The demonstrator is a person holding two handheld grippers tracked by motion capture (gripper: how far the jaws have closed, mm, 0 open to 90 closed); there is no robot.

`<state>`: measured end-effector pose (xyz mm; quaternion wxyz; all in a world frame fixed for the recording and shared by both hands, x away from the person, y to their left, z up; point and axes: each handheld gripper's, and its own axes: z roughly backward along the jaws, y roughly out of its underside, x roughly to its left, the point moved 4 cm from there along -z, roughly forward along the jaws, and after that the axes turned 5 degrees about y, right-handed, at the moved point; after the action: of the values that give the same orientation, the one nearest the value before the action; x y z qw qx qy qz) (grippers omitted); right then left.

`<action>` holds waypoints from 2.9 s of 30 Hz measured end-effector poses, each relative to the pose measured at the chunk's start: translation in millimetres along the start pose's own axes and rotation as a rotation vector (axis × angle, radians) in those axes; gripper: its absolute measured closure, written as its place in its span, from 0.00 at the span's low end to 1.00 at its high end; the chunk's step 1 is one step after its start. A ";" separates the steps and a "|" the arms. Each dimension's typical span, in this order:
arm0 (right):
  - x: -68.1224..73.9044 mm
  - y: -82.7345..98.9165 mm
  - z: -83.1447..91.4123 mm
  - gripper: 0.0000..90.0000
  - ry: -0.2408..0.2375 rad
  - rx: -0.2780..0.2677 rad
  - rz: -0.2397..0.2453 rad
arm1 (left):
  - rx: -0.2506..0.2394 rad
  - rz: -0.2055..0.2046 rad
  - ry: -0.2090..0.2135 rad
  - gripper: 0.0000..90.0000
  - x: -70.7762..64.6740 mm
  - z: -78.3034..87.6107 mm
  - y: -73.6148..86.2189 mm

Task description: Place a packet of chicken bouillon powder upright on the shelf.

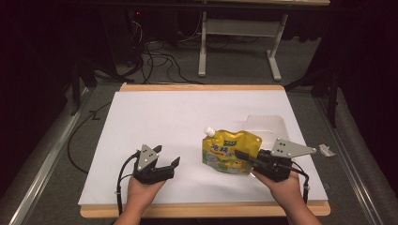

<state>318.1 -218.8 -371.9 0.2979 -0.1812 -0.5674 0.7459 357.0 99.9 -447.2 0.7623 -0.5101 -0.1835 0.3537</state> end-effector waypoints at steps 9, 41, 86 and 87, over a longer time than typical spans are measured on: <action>-13.4 -7.1 19.9 1.00 0.027 -0.030 -0.007 | -0.005 -0.004 0.005 0.25 -0.6 0.3 -0.2; -68.0 4.1 92.6 1.00 0.220 -0.087 -0.078 | -0.004 -0.023 0.021 0.26 -2.6 1.4 -0.3; -66.0 29.2 86.0 1.00 0.276 -0.053 -0.110 | -0.007 -0.049 0.023 0.26 -5.7 1.3 -1.7; -67.2 30.3 85.2 1.00 0.271 -0.055 -0.106 | -0.003 -0.052 0.023 0.26 -5.5 1.1 -1.5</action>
<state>309.9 -330.8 -380.6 0.4058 -0.2580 -0.5511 0.6820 353.1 96.3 -445.0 0.7724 -0.5105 -0.1884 0.3276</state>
